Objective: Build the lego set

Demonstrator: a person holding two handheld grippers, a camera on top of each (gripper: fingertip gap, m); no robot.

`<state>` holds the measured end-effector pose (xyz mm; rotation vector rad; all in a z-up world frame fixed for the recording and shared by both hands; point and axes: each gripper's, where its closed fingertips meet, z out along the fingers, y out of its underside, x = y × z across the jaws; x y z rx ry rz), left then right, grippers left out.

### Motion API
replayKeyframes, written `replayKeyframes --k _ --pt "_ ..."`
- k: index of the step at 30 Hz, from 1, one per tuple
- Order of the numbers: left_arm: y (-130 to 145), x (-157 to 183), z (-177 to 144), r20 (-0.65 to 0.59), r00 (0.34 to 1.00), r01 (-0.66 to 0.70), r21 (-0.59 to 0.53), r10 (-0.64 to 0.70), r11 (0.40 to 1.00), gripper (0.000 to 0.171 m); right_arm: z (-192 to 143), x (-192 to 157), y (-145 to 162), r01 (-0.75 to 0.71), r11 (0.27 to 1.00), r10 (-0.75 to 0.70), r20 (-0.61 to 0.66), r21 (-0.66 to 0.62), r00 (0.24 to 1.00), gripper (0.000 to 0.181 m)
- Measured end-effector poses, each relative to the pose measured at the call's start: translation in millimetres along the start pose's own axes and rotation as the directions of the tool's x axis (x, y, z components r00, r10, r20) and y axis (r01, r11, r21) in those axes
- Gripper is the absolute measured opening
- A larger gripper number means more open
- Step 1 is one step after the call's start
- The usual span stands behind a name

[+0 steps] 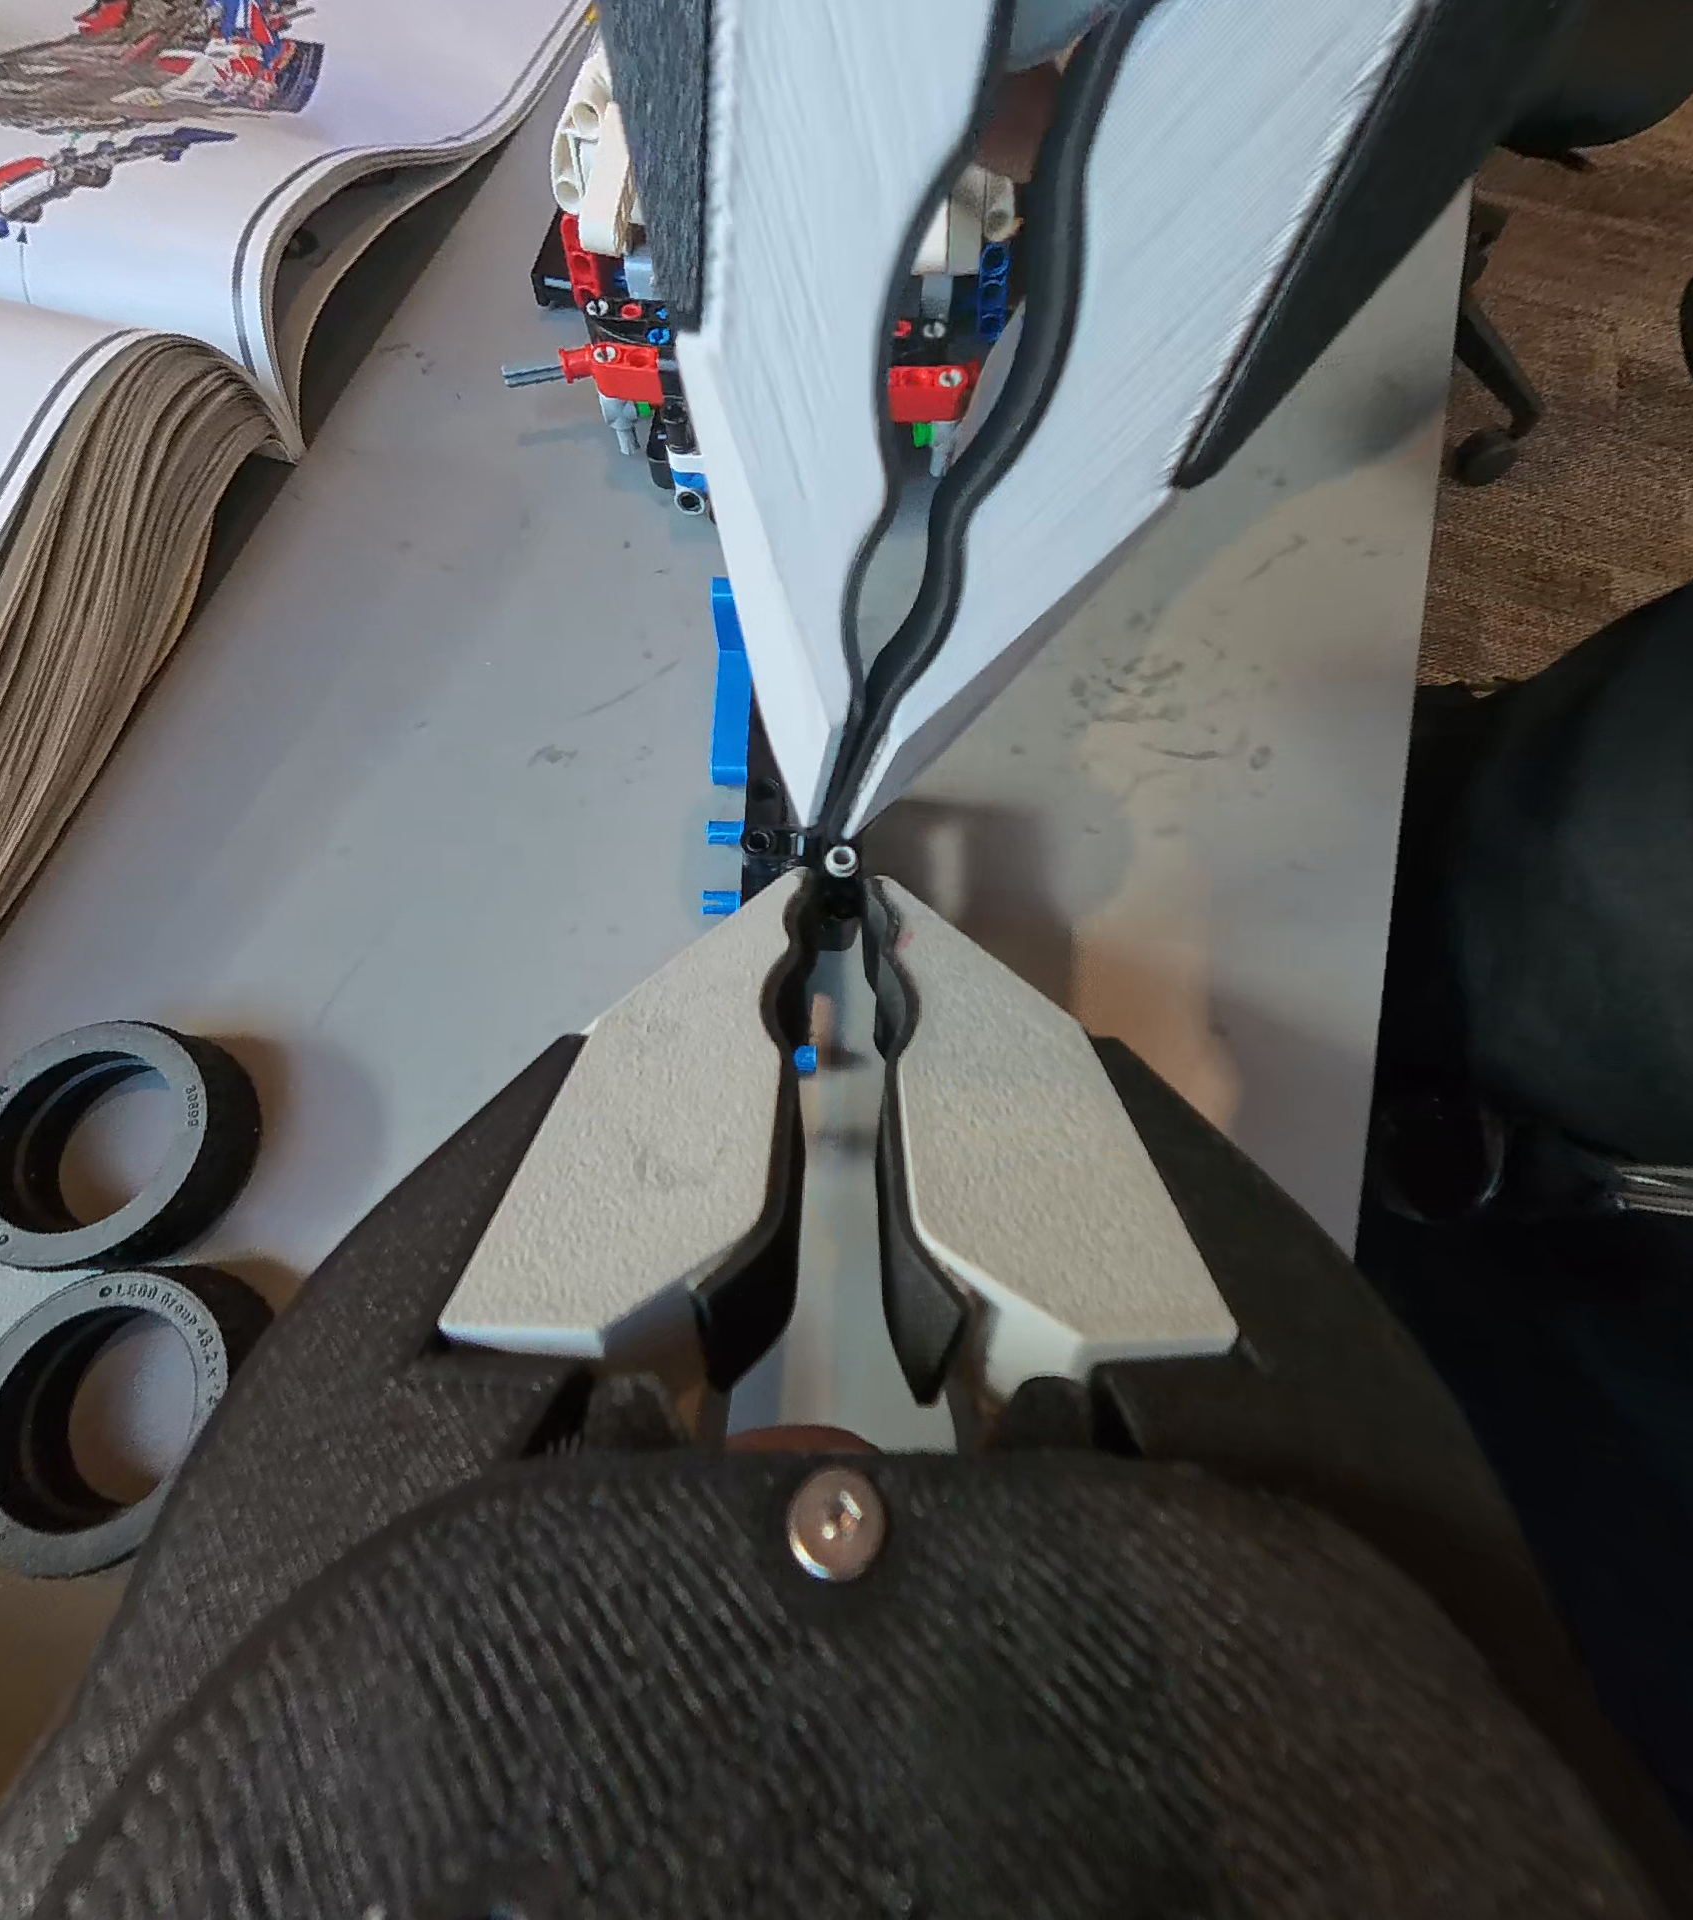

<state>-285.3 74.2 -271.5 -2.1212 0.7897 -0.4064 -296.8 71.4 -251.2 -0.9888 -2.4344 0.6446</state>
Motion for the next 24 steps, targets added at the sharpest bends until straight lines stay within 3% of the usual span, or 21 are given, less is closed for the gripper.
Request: replayKeyframes --k 2,4,9,14,21,24 --pt "0 0 0 -0.001 1.000 0.003 0.001 -0.003 1.000 0.005 5 0 12 -0.003 0.999 0.002 -0.011 -0.047 1.000 0.000" --pt "0 -1 0 0.000 1.000 0.011 0.004 -0.011 1.000 0.005 -1 5 12 -0.027 1.000 0.026 -0.053 -0.013 0.998 0.000" --pt "-2 -3 -2 -0.023 0.998 0.050 0.016 -0.050 0.999 0.005 -34 21 15 -0.231 0.962 0.249 -0.124 0.147 0.960 0.001" --pt "-10 -3 -10 0.007 1.000 0.016 0.091 -0.016 0.996 0.013 -59 2 35 -0.397 0.896 0.423 -0.112 0.201 0.899 0.015" --pt "1 -8 -16 0.070 0.997 0.033 0.043 -0.036 0.999 0.023 -60 -46 67 -0.446 0.885 0.462 -0.140 0.130 0.876 0.015" --pt "2 -7 -22 0.109 0.994 0.016 0.048 -0.022 0.999 0.023 -51 -51 83 -0.456 0.887 0.462 -0.192 0.077 0.866 0.015"
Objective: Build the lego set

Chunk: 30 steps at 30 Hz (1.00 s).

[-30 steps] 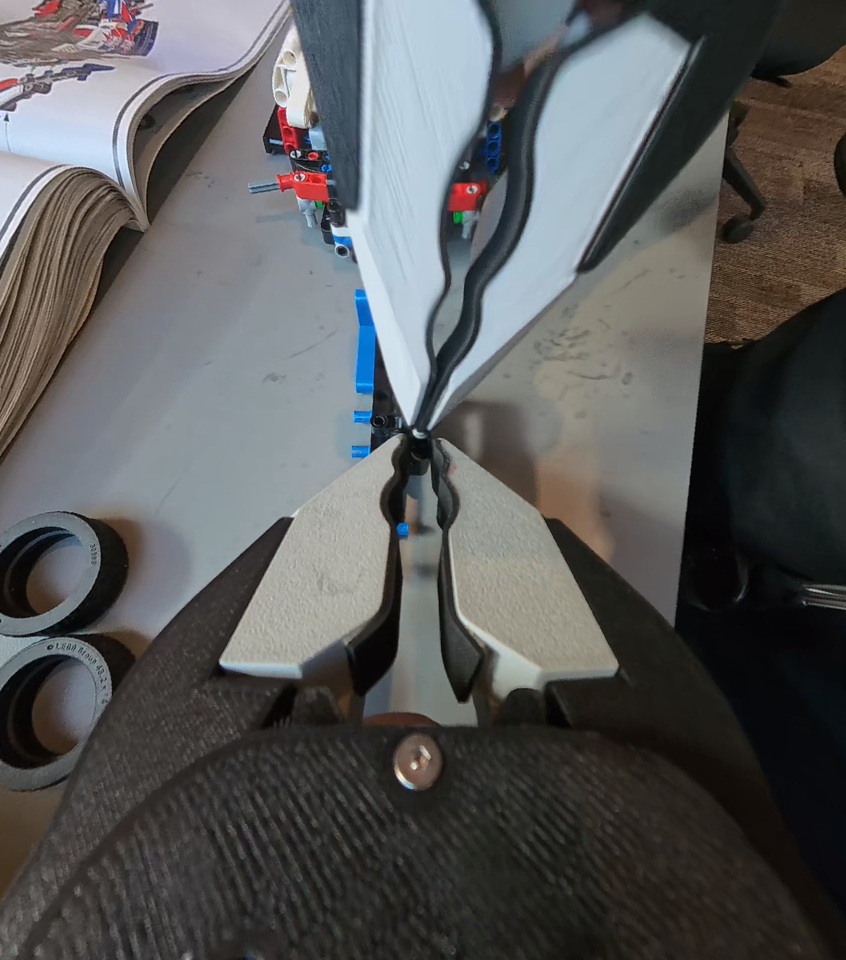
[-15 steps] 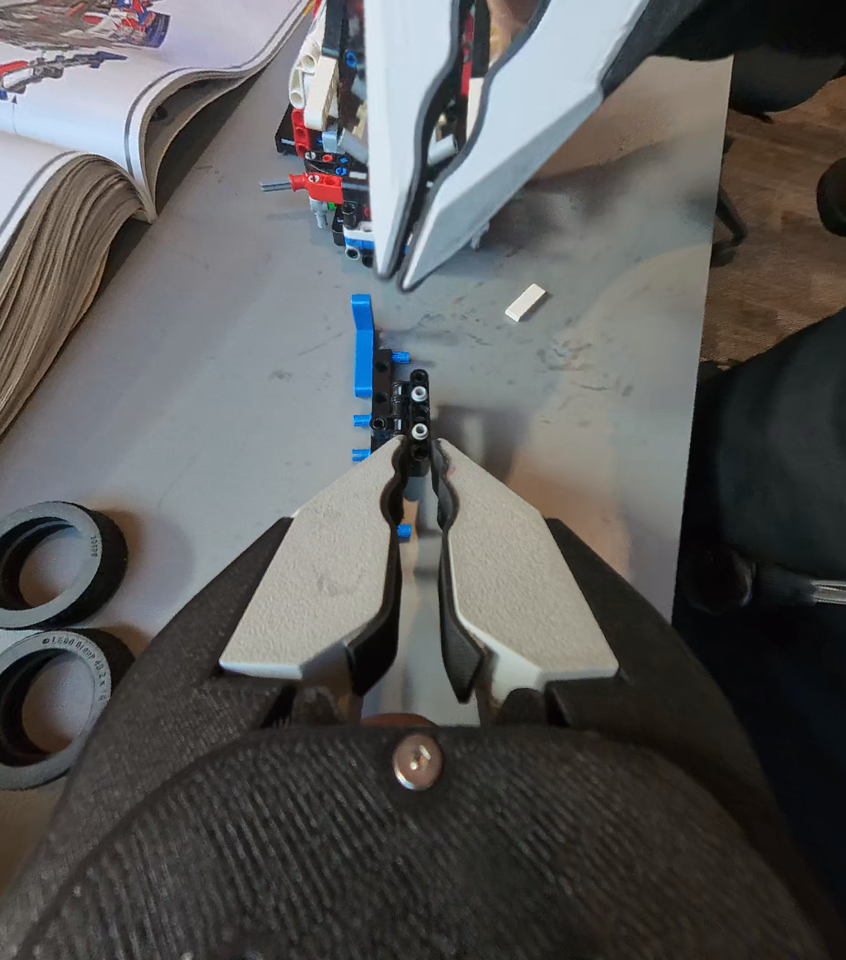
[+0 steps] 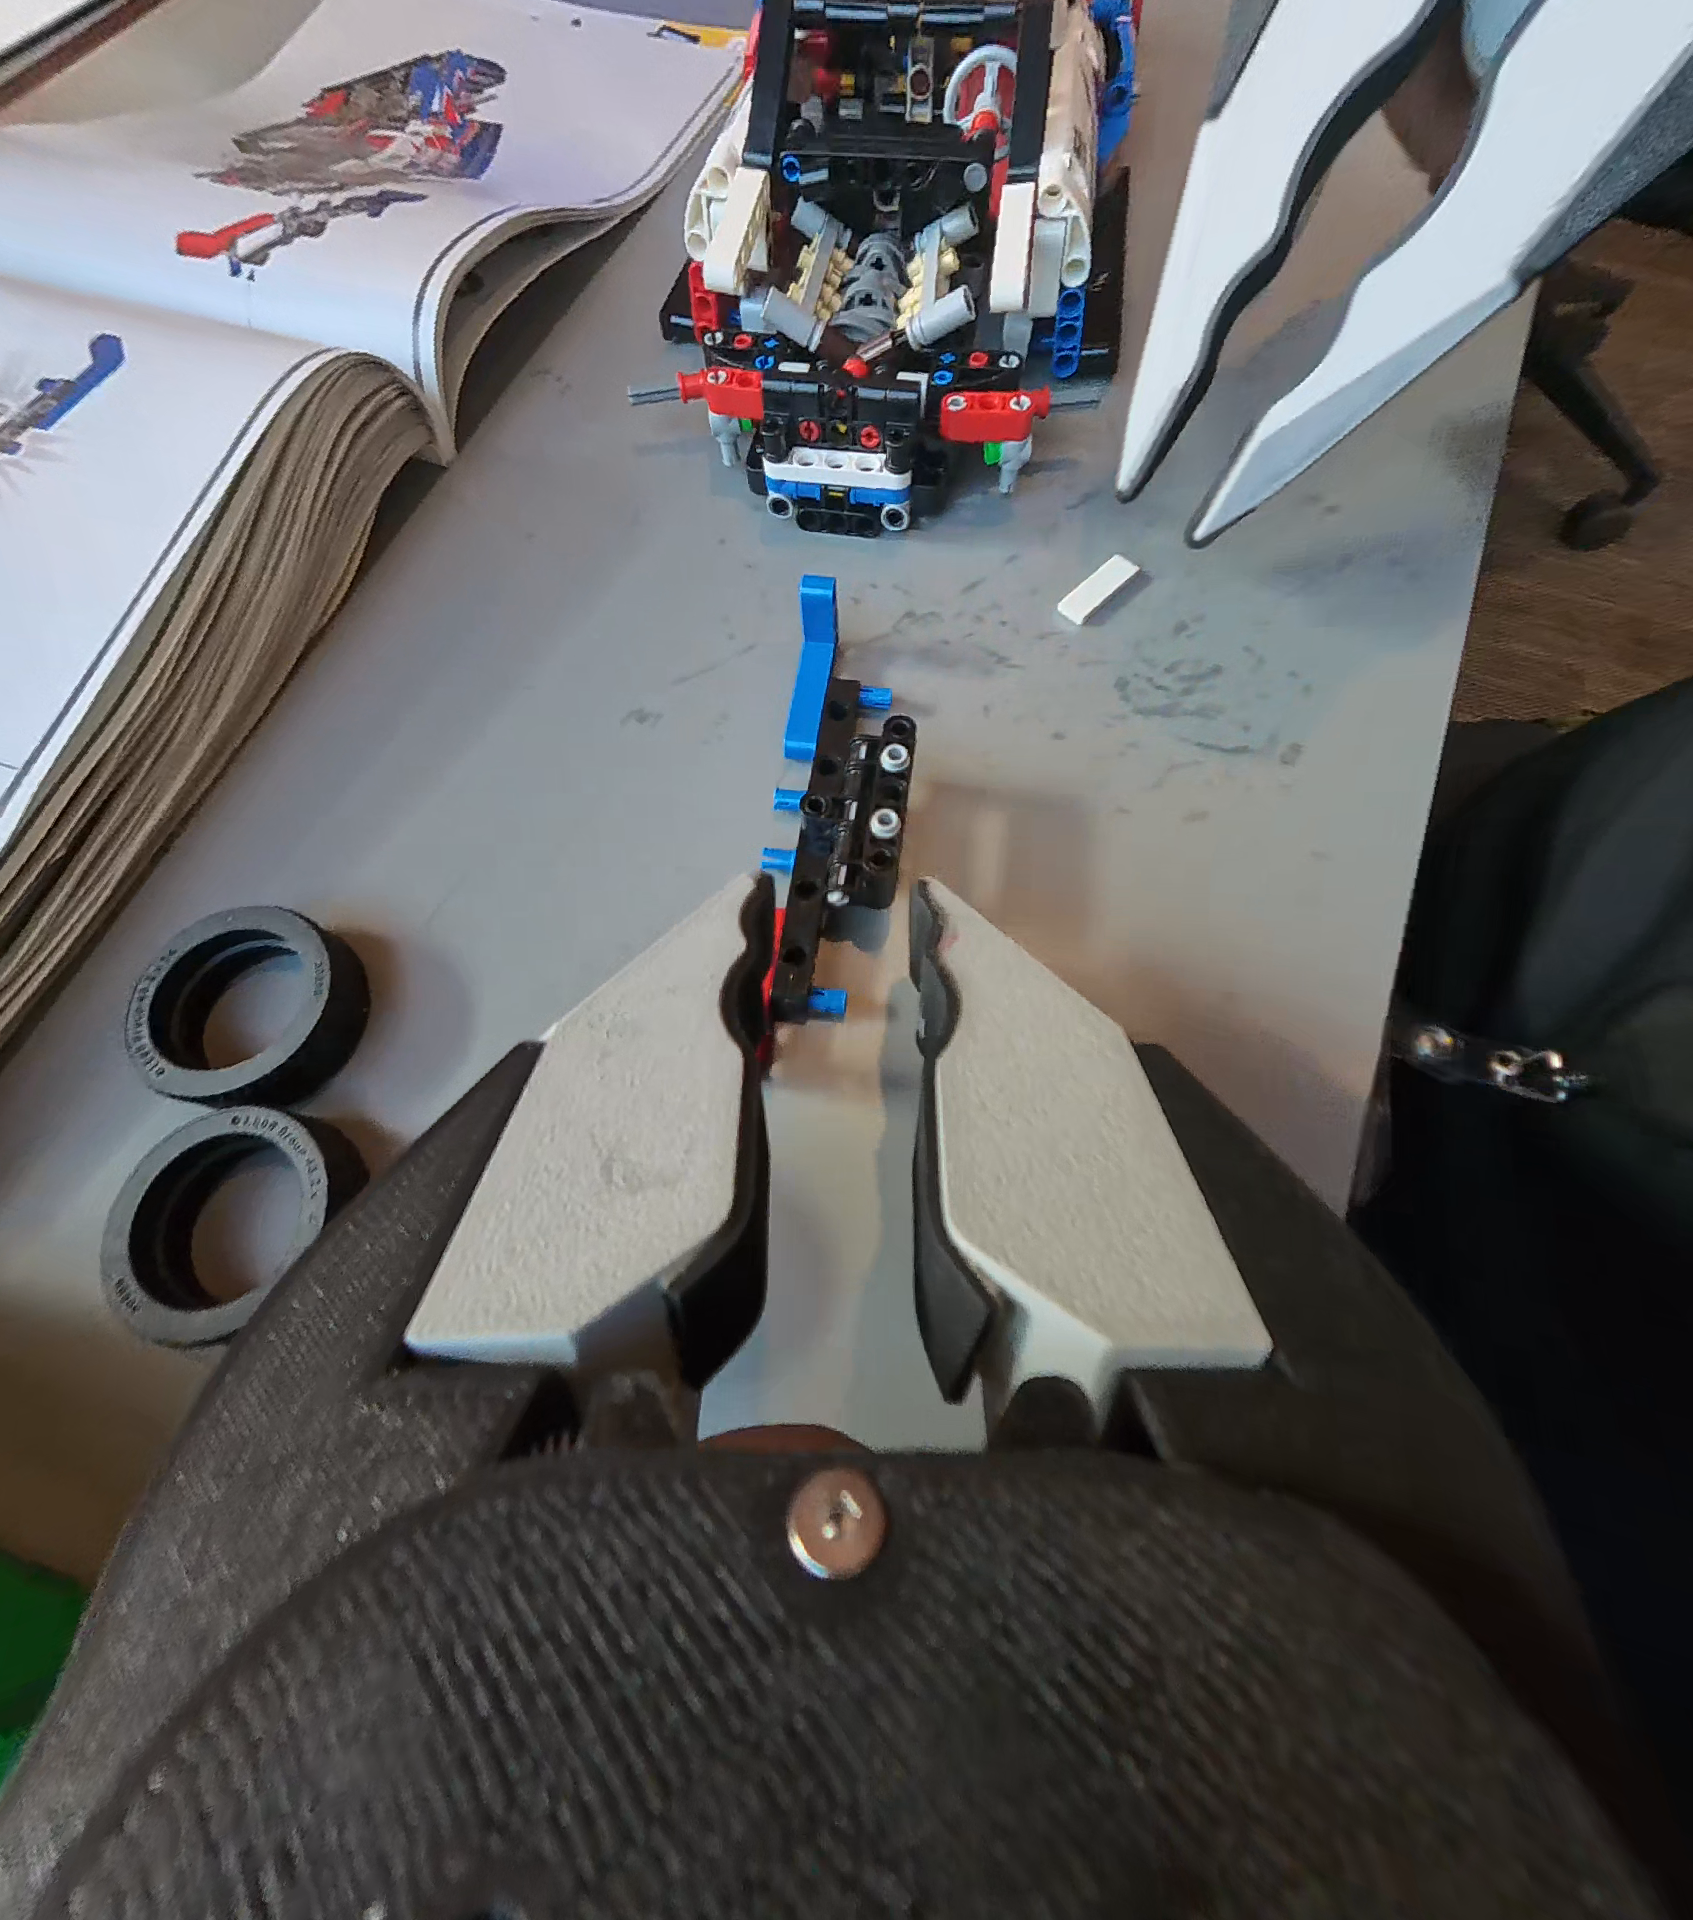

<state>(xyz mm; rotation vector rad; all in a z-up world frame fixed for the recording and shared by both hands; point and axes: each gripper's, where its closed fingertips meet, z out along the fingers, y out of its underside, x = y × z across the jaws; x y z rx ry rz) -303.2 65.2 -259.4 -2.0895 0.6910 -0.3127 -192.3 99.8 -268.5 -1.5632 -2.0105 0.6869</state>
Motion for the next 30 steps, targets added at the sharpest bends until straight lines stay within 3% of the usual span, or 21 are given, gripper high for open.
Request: replayKeyframes --k 5,19,25,30 --pt "5 1 -12 0.051 0.999 -0.004 -0.027 0.005 1.000 0.023 7 0 8 -0.017 1.000 0.017 -0.004 0.004 1.000 0.016" --pt "14 5 -14 0.038 0.997 0.064 -0.046 -0.062 0.997 0.024 18 1 12 -0.048 0.999 0.047 0.069 0.013 0.997 0.007" --pt "13 5 -13 0.032 0.996 0.084 -0.041 -0.083 0.996 0.024 18 5 5 -0.074 0.995 0.067 0.095 0.068 0.993 0.007" --pt "5 11 -11 0.011 0.996 0.083 -0.029 -0.083 0.996 0.023 10 1 -25 -0.042 0.977 0.017 0.119 0.208 0.993 0.007"
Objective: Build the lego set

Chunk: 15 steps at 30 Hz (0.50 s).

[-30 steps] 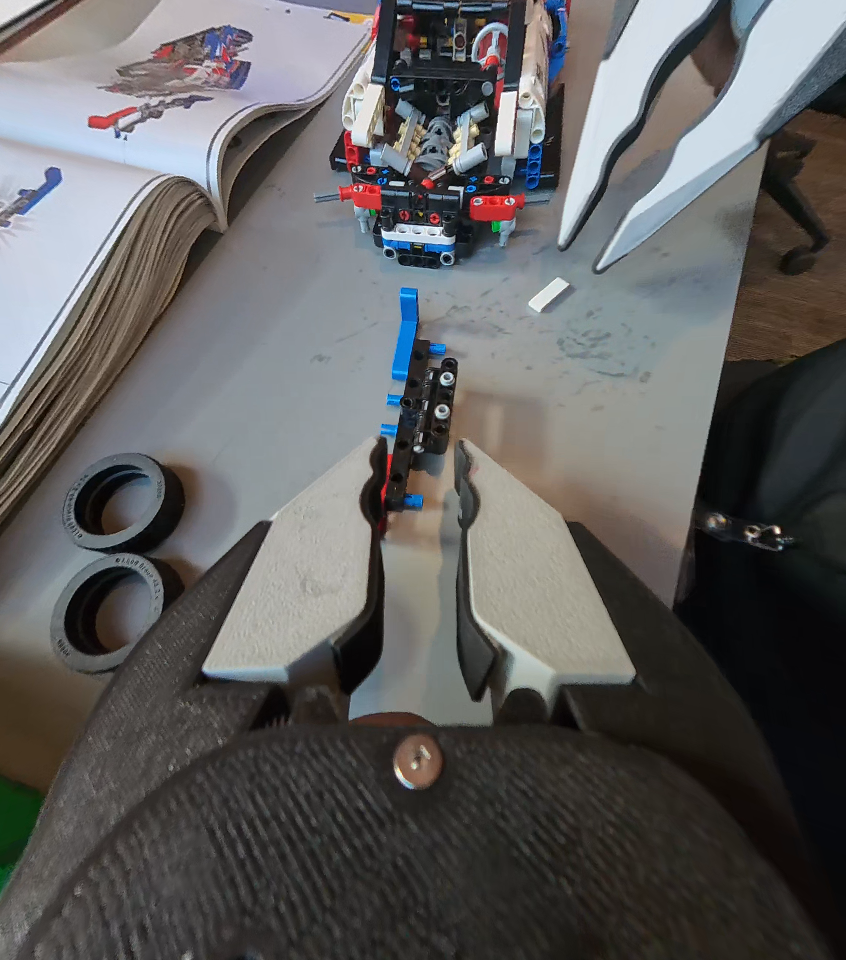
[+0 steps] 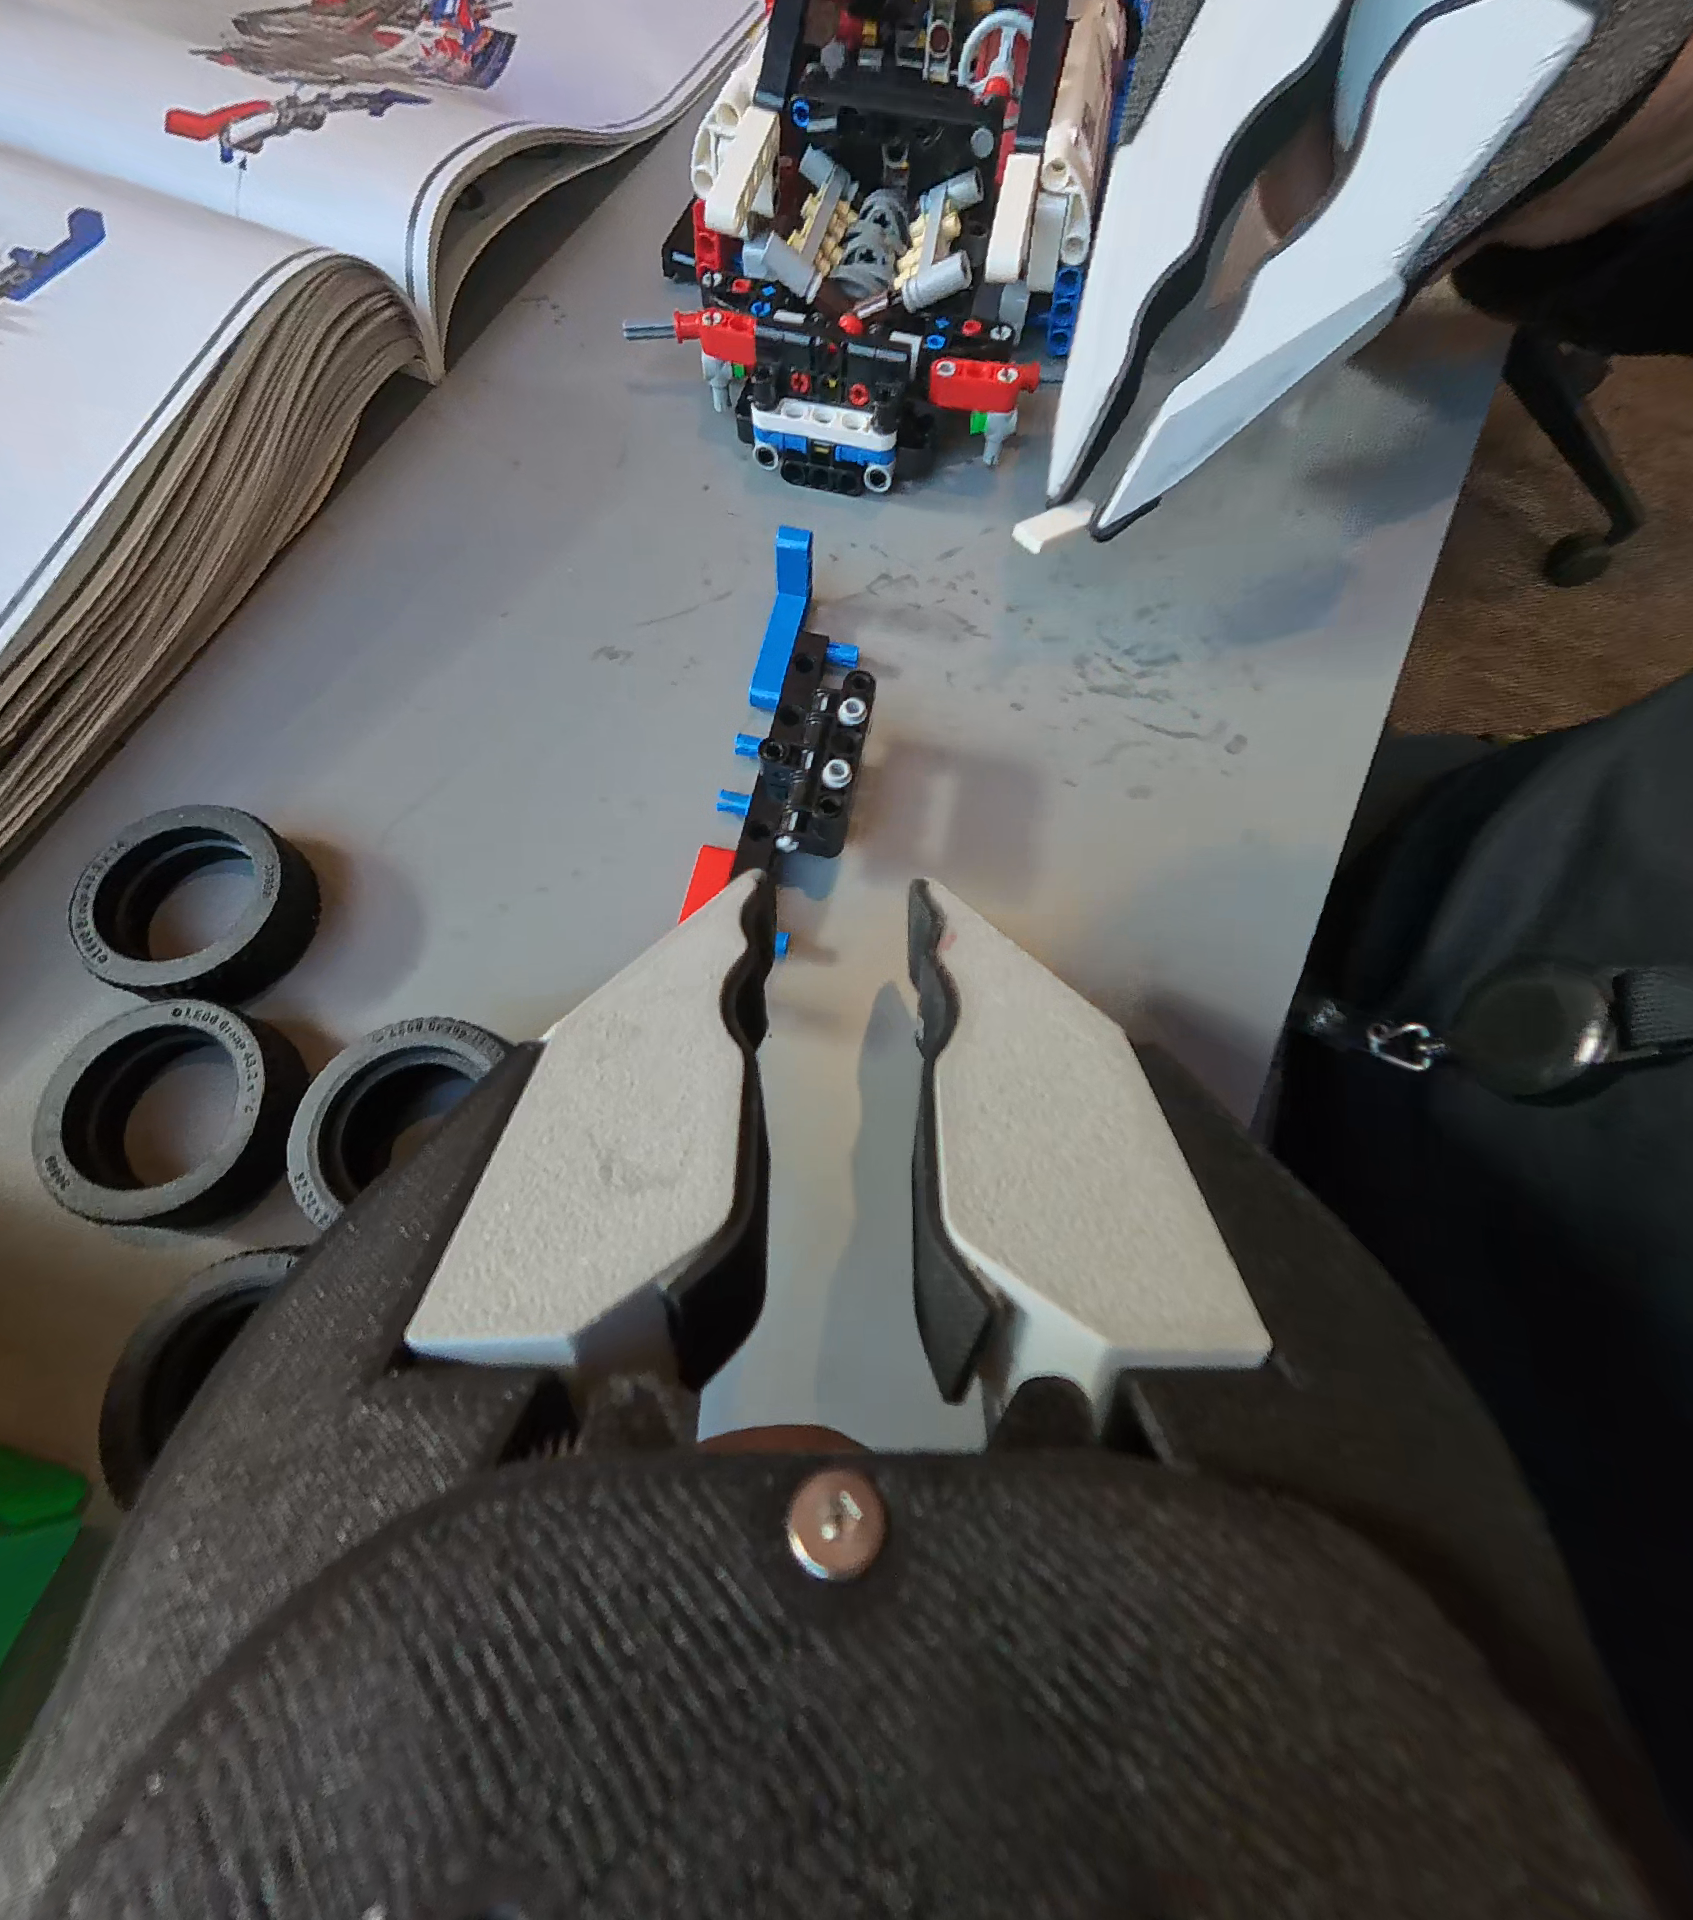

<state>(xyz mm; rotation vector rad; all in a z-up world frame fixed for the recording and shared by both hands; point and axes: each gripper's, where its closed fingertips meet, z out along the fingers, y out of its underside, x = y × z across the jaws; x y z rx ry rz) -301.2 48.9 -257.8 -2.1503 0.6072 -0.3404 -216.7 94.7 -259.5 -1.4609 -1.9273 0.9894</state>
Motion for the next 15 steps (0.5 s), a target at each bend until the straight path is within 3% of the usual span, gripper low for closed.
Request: replayKeyframes --k 5,15 --pt "-3 6 7 -0.015 1.000 -0.012 -0.010 0.012 1.000 0.023 8 -2 -17 0.106 0.992 -0.104 -0.022 0.063 0.994 0.007" --pt "-21 16 15 -0.027 0.993 -0.115 -0.010 0.115 0.993 0.022 11 -6 -35 0.155 0.981 -0.160 0.030 0.120 0.987 0.007"
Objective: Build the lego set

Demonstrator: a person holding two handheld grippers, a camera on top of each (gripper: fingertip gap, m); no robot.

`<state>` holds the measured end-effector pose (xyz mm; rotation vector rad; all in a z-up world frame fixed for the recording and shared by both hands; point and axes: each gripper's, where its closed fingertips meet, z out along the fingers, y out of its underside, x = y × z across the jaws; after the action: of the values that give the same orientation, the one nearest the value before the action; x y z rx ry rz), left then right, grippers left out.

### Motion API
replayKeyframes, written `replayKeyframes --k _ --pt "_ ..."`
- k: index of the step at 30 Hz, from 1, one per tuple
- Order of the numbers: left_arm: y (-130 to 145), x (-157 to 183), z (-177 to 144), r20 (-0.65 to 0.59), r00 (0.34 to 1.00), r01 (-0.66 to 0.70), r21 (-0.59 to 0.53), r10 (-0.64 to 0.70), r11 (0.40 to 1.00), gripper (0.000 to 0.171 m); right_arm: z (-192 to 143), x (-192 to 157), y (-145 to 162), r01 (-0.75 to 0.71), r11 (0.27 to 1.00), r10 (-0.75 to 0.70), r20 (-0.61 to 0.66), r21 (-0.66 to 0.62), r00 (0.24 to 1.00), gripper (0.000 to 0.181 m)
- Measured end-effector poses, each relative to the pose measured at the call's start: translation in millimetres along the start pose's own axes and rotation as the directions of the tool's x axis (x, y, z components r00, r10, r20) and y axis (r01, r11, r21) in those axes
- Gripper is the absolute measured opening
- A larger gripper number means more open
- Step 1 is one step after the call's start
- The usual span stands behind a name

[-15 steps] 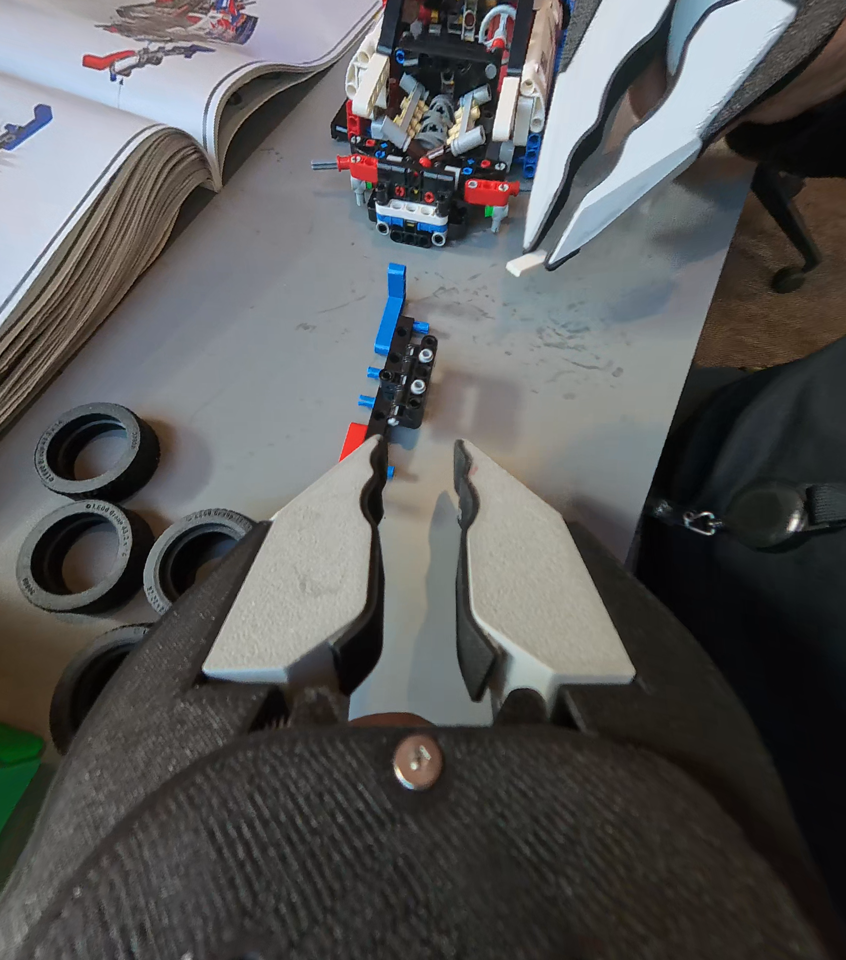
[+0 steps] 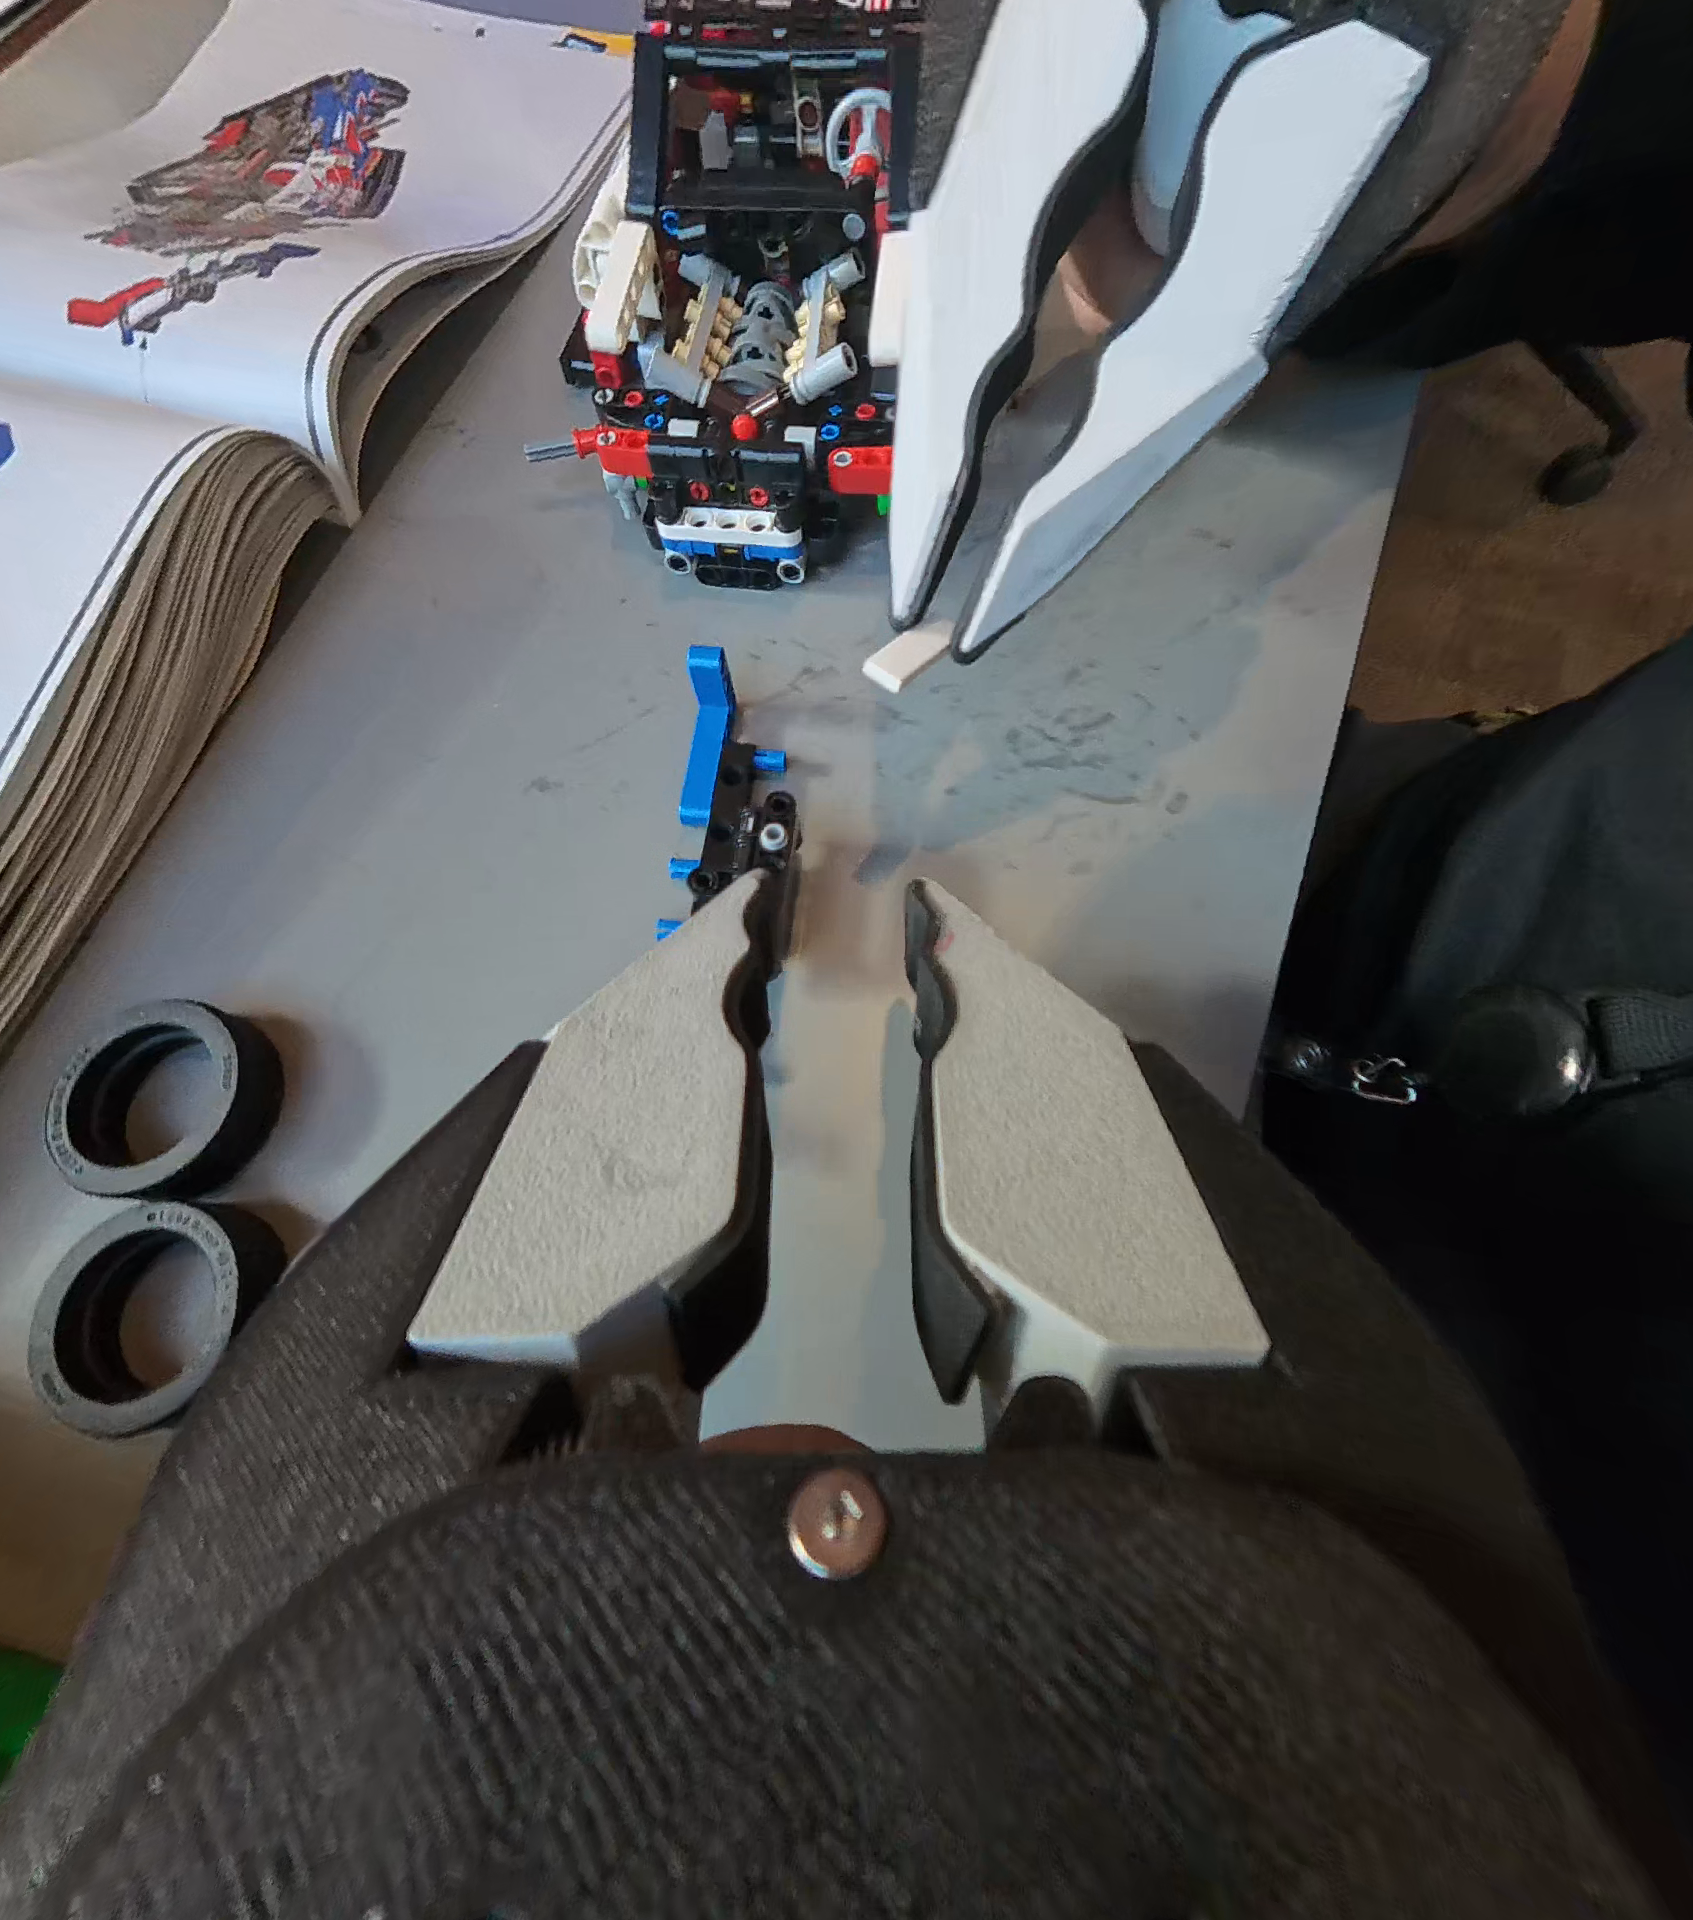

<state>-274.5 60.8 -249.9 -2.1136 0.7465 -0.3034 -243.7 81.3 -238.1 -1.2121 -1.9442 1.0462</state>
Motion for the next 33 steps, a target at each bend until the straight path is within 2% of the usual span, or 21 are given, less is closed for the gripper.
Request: replayKeyframes --k 4,9,12,14,20,24,28,31,33 --pt "1 -4 6 0.018 0.998 -0.065 -0.045 0.066 0.997 0.018 -3 7 -2 0.036 0.999 -0.036 -0.024 0.009 0.999 0.007" --pt "-17 2 13 -0.012 0.995 -0.098 -0.007 0.098 0.995 0.016 -2 6 1 0.064 0.998 -0.064 -0.026 0.002 0.998 0.007" --pt "-18 -2 19 0.025 0.985 -0.171 -0.043 0.172 0.984 0.015 -1 4 3 0.064 0.998 -0.064 -0.021 -0.011 0.998 0.007" --pt "-19 0 21 0.006 0.981 -0.194 -0.049 0.194 0.980 0.015 0 3 4 0.075 0.997 -0.076 -0.017 -0.021 0.997 0.007" --pt "-25 18 24 -0.123 0.977 -0.174 -0.013 0.172 0.985 0.014 4 -8 5 0.138 0.989 -0.138 0.016 -0.058 0.990 0.007" --pt "-22 22 25 -0.141 0.973 -0.185 -0.010 0.182 0.983 0.008 7 -12 6 0.156 0.985 -0.154 0.040 -0.077 0.987 0.007" --pt "-19 22 24 -0.148 0.975 -0.170 -0.012 0.166 0.985 0.008 9 -14 6 0.160 0.984 -0.156 0.055 -0.075 0.986 0.007" --pt "-16 24 24 -0.161 0.976 -0.152 -0.023 0.147 0.988 0.015 10 -15 5 0.172 0.982 -0.168 0.060 -0.077 0.984 0.007" --pt "-13 24 24 -0.166 0.975 -0.158 -0.030 0.151 0.987 0.012 10 -16 5 0.180 0.981 -0.176 0.066 -0.075 0.982 0.007"
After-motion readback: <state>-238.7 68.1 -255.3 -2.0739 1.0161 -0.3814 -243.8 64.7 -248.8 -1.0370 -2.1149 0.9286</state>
